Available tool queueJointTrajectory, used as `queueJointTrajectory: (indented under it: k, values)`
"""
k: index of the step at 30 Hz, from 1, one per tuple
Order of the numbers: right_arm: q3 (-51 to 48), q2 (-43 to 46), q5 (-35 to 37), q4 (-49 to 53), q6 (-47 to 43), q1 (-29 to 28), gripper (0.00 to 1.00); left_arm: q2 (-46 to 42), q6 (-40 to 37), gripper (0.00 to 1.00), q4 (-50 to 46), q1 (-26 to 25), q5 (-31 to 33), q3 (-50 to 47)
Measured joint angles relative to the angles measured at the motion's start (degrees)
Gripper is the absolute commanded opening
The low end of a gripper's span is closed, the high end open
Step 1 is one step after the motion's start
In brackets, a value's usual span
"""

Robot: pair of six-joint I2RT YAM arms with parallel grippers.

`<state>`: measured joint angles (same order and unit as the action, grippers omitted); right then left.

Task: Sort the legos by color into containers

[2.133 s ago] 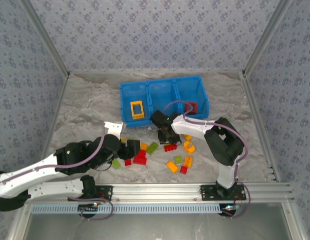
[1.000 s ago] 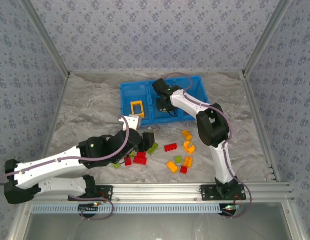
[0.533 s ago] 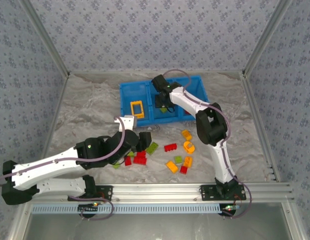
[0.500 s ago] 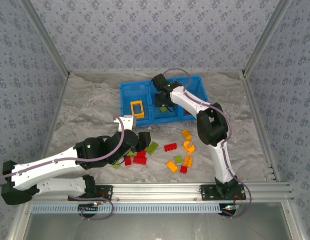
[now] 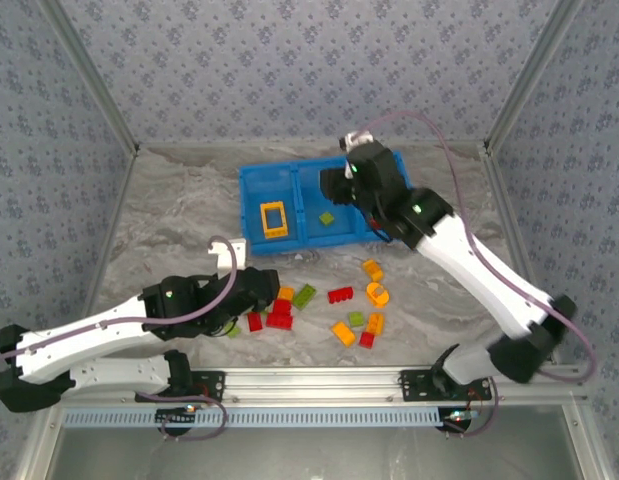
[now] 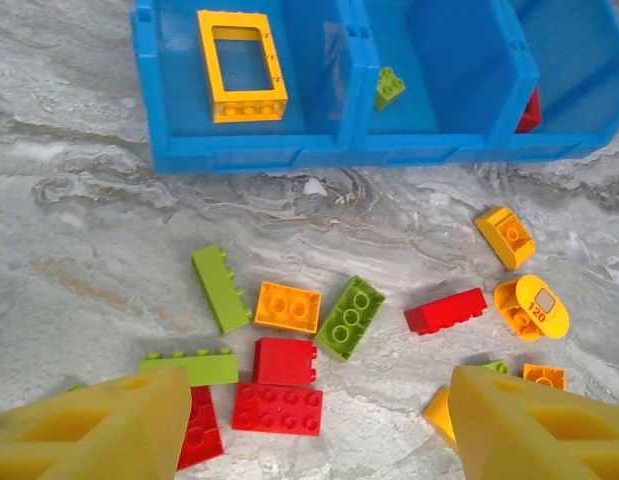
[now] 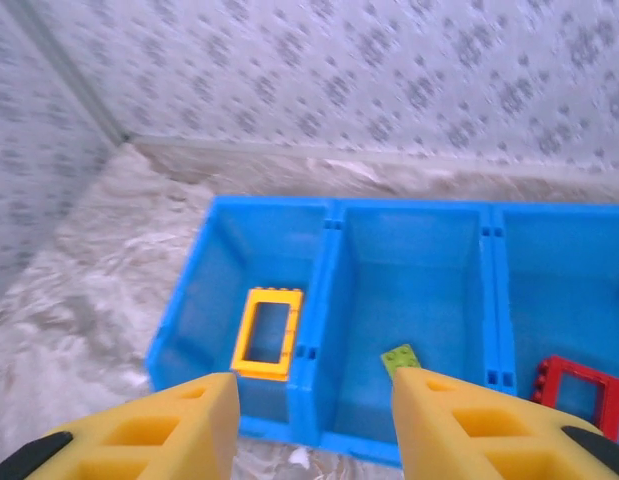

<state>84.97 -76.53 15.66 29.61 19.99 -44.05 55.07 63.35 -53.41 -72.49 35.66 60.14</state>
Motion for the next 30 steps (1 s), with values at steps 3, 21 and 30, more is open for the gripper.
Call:
queueJointTrajectory:
  k: [3, 21, 30]
  values:
    - [-9.29, 9.27, -0.11, -2.64, -1.31, -4.48, 0.47, -0.22, 1.29, 0.67, -1.22, 0.52, -0.26, 0.22]
    - [-40.13, 28.17, -6.03, -3.43, 2.73, -27.43, 0.50, 8.02, 11.58, 0.57, -2.95, 5.77, -16.35, -11.30]
    - [-41.22, 23.34, -5.70, -7.56, 4.66, -31.41, 0.50, 11.43, 14.14, 0.63, 1.14, 6.82, -20.06, -15.63]
